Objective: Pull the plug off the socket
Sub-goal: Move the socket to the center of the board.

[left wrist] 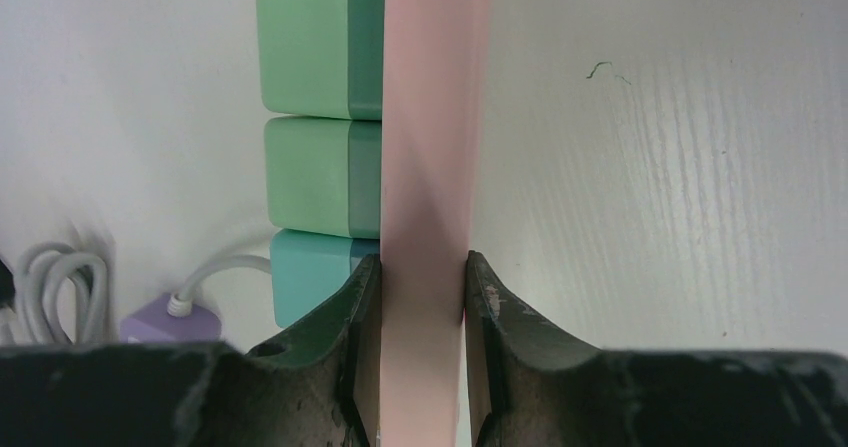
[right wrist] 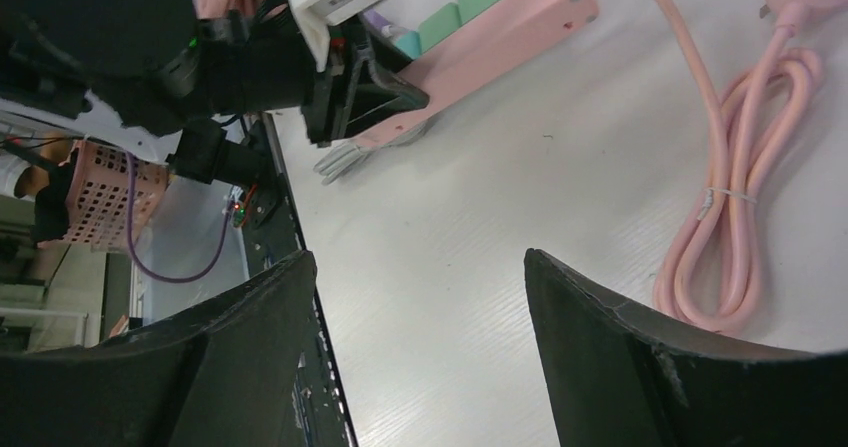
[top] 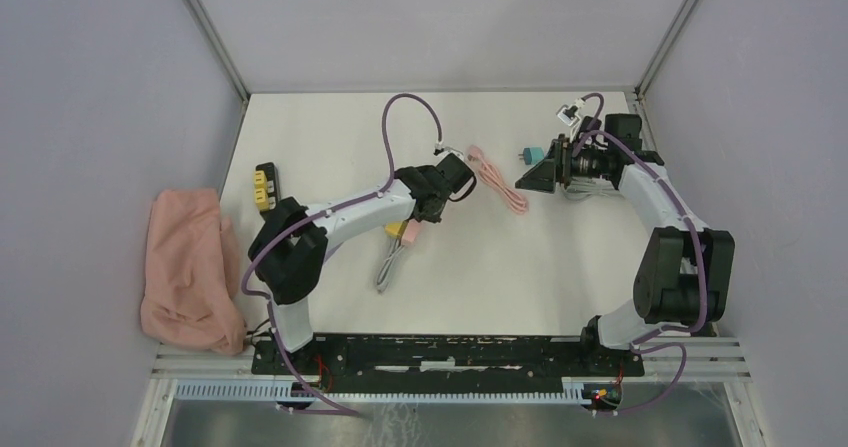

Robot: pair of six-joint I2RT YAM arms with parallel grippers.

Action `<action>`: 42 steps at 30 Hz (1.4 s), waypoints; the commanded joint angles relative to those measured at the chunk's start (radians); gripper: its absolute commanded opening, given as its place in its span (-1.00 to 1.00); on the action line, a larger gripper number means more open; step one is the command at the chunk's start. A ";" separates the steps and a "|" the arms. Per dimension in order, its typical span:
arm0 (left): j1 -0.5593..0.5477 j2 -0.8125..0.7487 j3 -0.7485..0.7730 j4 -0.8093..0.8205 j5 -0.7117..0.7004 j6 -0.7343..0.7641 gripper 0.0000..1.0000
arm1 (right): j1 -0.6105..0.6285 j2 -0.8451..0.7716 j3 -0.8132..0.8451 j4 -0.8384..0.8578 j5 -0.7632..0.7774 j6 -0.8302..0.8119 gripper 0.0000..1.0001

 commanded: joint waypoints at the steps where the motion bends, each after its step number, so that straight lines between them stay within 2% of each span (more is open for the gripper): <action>1: -0.033 -0.078 0.005 -0.029 -0.121 -0.238 -0.94 | 0.046 -0.013 -0.070 0.255 0.113 0.200 0.64; 5: -0.078 -0.076 -0.003 -0.042 -0.123 -0.287 -0.94 | 0.089 0.001 -0.079 0.285 0.225 0.246 0.60; 11: -0.139 -0.037 -0.029 -0.043 -0.115 -0.363 -0.94 | 0.117 0.029 -0.084 0.291 0.306 0.271 0.58; 25: -0.239 0.006 -0.069 -0.040 -0.126 -0.445 -0.94 | 0.141 0.100 -0.059 0.235 0.367 0.253 0.53; 34: -0.257 0.025 -0.095 -0.011 -0.054 -0.464 -0.90 | 0.147 0.108 -0.047 0.210 0.380 0.229 0.53; 37: -0.261 0.031 -0.101 -0.011 -0.050 -0.468 -0.70 | 0.148 0.109 -0.047 0.208 0.378 0.227 0.53; 42: -0.262 0.030 -0.109 -0.011 -0.049 -0.460 -0.51 | 0.147 0.112 -0.037 0.193 0.375 0.217 0.54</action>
